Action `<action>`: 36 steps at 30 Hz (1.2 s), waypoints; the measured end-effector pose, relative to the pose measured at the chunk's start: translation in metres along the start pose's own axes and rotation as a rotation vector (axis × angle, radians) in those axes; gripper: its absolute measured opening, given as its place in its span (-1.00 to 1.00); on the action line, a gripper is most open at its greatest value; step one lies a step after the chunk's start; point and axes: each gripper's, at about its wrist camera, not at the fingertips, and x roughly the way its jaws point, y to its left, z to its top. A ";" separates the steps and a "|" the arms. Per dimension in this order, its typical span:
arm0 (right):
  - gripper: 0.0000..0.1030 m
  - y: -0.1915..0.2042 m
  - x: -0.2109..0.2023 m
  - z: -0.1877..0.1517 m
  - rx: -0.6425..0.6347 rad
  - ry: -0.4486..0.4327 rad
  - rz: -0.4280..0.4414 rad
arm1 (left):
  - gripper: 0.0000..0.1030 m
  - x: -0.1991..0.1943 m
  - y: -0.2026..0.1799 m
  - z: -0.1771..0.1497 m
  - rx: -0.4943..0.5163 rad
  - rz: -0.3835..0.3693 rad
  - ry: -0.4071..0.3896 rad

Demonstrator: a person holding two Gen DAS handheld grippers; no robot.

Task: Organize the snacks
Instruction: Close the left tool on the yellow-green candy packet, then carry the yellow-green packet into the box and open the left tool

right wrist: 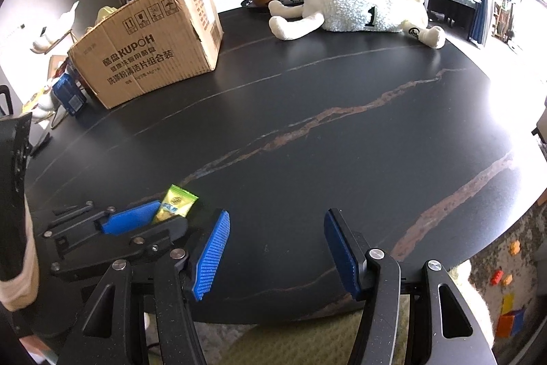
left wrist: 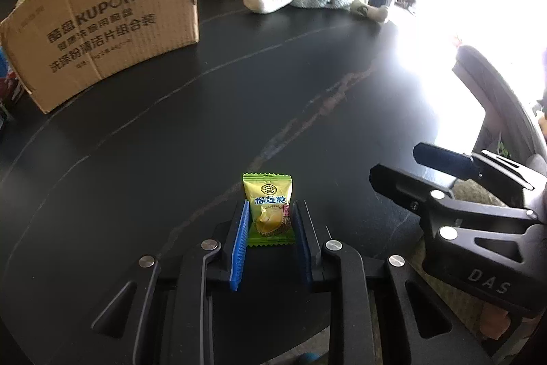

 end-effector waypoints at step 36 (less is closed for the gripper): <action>0.14 0.104 -0.050 0.108 -0.151 -0.170 0.079 | -0.50 -0.132 0.095 0.061 -0.121 0.131 -0.310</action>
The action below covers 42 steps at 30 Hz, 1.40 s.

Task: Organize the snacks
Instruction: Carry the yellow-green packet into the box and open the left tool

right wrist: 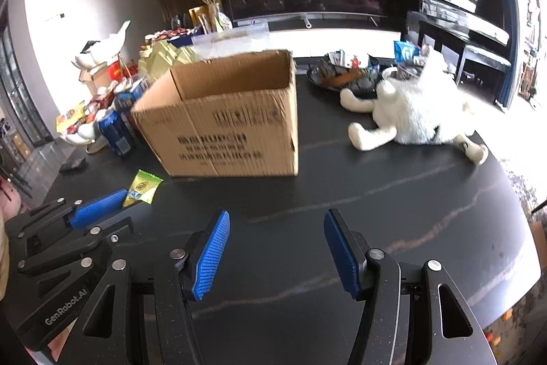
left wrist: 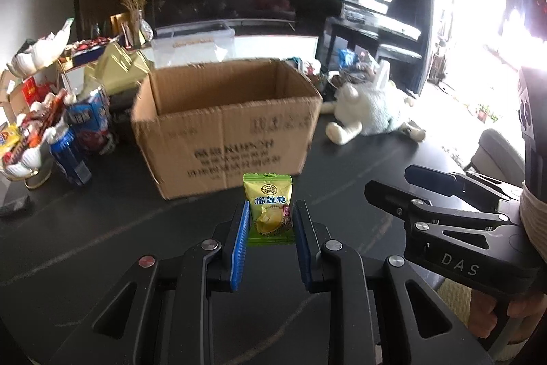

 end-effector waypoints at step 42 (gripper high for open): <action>0.14 0.032 0.091 0.135 -0.068 0.046 -0.013 | -0.24 0.085 0.088 0.125 -0.055 0.172 0.045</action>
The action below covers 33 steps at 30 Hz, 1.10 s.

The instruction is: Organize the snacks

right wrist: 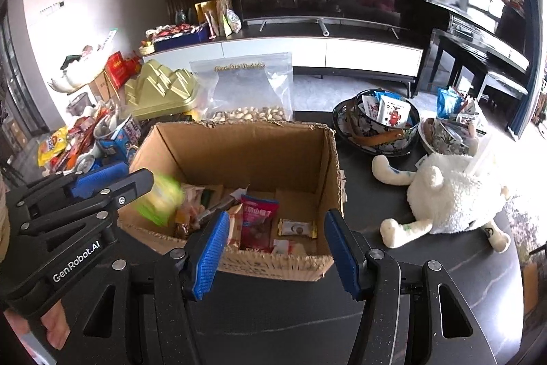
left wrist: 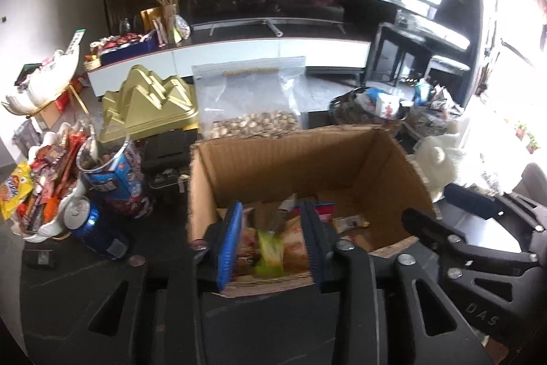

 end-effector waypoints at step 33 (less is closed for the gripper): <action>0.69 0.030 -0.118 -0.093 -0.044 -0.223 -0.047 | 1.00 -0.155 0.000 -0.106 0.024 0.231 -0.271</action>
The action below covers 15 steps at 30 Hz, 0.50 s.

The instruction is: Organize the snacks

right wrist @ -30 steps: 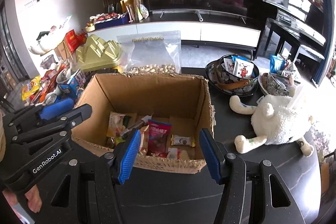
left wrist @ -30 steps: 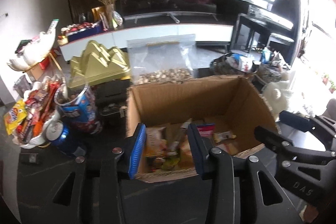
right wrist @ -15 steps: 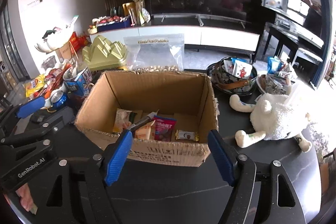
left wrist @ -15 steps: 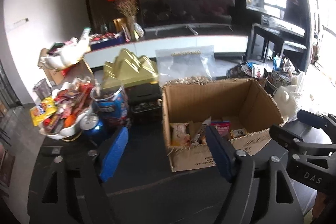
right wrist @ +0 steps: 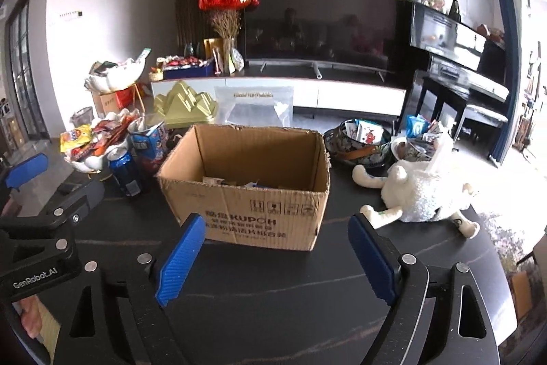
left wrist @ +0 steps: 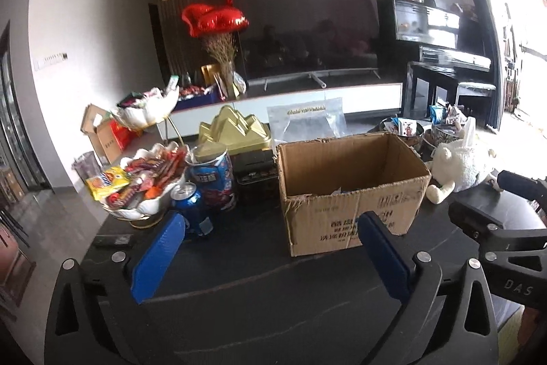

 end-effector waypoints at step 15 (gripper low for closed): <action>0.70 0.000 -0.058 -0.041 0.032 -0.066 -0.007 | 1.00 -0.049 0.000 -0.040 -0.041 -0.042 -0.006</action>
